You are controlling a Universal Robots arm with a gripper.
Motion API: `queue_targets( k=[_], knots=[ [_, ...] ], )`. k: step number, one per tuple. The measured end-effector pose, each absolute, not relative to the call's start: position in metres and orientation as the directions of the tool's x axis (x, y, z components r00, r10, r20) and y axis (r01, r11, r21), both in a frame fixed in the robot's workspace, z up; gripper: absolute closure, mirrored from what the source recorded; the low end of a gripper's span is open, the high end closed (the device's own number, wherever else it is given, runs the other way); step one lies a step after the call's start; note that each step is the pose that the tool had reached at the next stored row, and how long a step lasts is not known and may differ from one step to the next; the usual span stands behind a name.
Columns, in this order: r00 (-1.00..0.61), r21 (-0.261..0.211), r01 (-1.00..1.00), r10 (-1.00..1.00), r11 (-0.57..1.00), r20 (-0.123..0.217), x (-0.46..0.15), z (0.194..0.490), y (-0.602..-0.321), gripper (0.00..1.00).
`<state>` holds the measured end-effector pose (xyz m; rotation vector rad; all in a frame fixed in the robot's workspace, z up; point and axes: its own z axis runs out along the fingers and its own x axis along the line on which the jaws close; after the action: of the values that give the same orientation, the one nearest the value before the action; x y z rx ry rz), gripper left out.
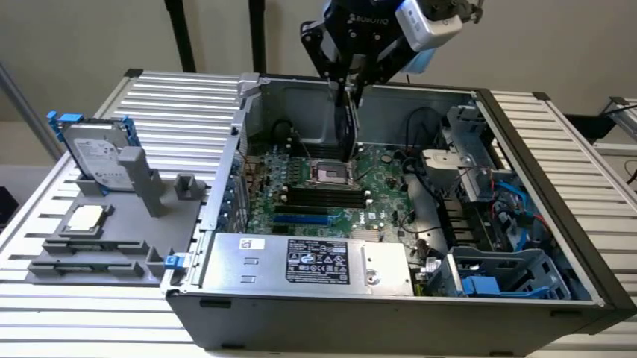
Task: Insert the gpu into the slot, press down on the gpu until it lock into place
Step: 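Insert the gpu into the slot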
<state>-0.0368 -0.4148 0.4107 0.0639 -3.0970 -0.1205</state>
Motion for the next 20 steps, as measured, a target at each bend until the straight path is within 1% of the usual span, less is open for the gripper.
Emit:
queue_targets(
  k=[10, 20],
  knots=[
    [-0.974, 0.079, -0.219, -0.223, 0.972, 0.040, -0.0368, 0.4103, -0.4148, 0.74],
    [-0.918, 0.078, -0.390, -0.394, 0.917, 0.039, -0.0368, 0.4097, -0.4148, 0.74]
  ],
)
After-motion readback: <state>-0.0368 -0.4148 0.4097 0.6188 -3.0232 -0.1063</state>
